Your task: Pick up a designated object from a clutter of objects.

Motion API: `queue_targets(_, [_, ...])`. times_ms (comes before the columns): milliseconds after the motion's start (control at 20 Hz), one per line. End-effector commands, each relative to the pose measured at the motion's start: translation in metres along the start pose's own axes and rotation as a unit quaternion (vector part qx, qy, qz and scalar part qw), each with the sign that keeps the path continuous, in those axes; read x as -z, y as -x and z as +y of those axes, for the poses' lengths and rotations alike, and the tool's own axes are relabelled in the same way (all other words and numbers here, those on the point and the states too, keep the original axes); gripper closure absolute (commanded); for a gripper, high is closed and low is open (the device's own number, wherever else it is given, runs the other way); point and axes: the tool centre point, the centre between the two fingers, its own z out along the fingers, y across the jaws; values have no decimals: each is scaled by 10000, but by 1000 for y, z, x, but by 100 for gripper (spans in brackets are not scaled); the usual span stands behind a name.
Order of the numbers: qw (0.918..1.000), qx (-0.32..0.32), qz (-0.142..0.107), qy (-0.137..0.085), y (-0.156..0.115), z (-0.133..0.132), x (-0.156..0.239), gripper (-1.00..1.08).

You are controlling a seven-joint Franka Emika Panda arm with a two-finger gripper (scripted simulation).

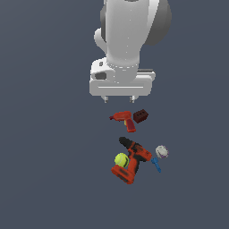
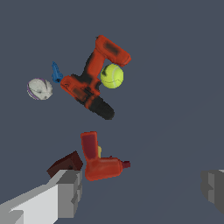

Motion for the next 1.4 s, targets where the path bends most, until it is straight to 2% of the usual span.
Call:
queue_targets(0, [10000,0,0,0,0,0,0,-60])
queue_targets(750, [9999,158,-34,9,-3,5,-8,-60])
queue_targets(1100, [9976,685,26,82,-16,1,-34,-60])
queue_targets(1350, [9912,1313,91,154,-29,-5,-66,-60])
